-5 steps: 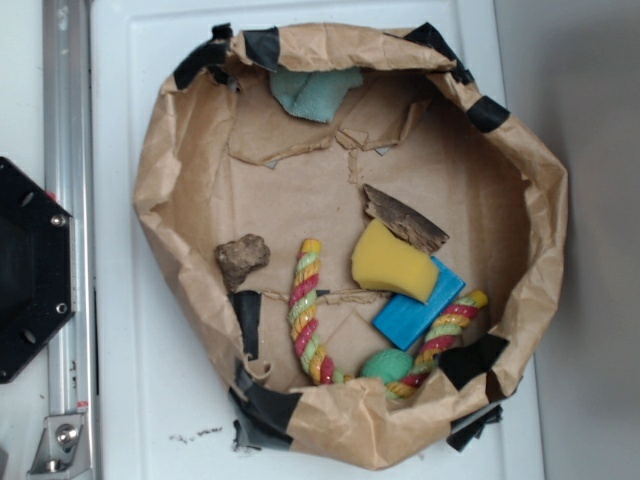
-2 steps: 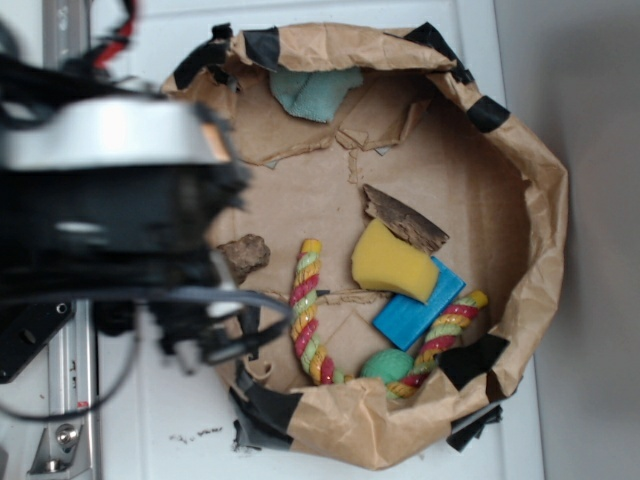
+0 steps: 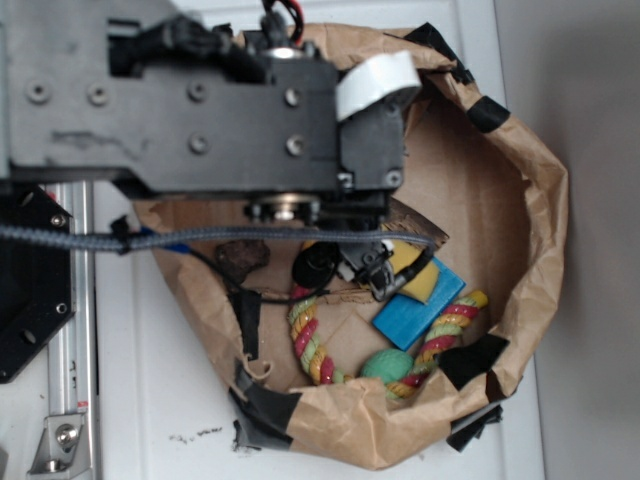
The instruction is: Grab the blue cloth.
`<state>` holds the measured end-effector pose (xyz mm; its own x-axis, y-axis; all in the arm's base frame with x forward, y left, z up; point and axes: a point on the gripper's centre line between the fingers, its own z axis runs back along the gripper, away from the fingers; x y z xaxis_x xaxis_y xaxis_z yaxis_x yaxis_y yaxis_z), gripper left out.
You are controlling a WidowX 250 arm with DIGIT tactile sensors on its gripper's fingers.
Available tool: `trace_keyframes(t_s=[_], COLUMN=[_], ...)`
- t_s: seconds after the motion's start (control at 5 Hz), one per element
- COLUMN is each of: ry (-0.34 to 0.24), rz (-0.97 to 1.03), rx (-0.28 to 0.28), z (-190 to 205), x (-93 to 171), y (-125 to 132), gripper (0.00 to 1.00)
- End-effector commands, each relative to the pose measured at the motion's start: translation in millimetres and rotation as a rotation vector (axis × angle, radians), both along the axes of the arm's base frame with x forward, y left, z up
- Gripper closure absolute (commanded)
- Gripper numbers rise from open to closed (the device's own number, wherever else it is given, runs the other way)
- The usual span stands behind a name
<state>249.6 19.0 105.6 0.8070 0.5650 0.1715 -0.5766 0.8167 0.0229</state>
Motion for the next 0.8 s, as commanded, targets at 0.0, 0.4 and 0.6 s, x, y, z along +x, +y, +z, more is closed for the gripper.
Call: trace_keyframes(t_s=[0.0,0.4,0.6], ry=[-0.123,-0.145,-0.143], rz=[0.516,0.679,0.722], rx=[0.041,0.101,0.158], z=[-18,-33,-46], x=[-7,-3,3], y=[41,71,84], gripper=[0.0,0.0,0.0])
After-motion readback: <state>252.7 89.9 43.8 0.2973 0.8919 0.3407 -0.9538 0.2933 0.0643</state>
